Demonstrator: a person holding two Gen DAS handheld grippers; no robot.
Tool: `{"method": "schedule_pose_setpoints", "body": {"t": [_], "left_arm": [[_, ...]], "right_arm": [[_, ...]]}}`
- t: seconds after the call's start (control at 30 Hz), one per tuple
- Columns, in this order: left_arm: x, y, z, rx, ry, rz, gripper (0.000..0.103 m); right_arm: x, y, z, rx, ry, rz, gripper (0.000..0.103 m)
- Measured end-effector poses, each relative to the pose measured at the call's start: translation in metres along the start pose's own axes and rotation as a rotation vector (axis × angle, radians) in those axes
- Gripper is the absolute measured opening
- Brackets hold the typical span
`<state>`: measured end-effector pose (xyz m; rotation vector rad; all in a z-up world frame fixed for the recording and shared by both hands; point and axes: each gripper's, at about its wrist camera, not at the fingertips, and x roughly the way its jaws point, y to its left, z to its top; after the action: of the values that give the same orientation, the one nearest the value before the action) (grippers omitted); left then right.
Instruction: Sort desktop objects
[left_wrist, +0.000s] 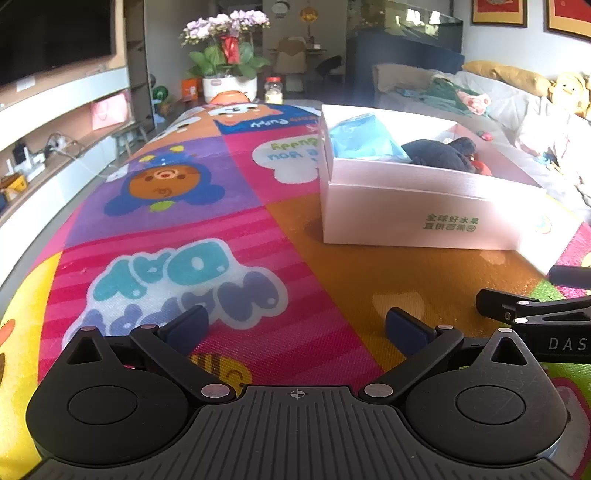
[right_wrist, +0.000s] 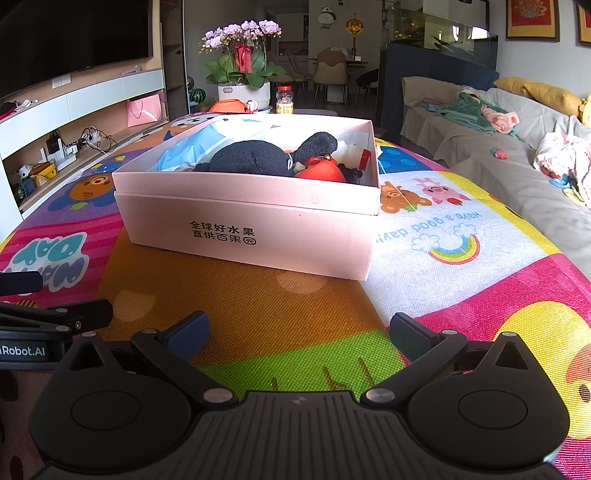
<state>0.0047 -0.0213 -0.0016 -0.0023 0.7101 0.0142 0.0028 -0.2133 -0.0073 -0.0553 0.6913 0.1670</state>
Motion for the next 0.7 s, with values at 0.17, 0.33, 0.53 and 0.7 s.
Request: {"method": "schedule_pose_setpoints", "body": {"t": [0.17, 0.33, 0.53, 0.7], "left_arm": [[-0.0001, -0.0003, 0.0001, 0.0, -0.001, 0.002, 0.103], [0.0, 0.0001, 0.0002, 0.0, 0.0, 0.001, 0.103], [0.0001, 0.0004, 0.0003, 0.002, 0.002, -0.001, 0.103], [0.0002, 0.0004, 0.0004, 0.002, 0.004, -0.004, 0.103]], "right_arm": [[0.0007, 0.0001, 0.0007, 0.001, 0.0, 0.001, 0.103], [0.0008, 0.0, 0.0008, 0.001, 0.0, 0.0, 0.103], [0.0008, -0.0001, 0.0009, 0.0, 0.0, 0.0, 0.103], [0.0009, 0.0001, 0.0008, 0.0, 0.0, 0.0, 0.103]]}}
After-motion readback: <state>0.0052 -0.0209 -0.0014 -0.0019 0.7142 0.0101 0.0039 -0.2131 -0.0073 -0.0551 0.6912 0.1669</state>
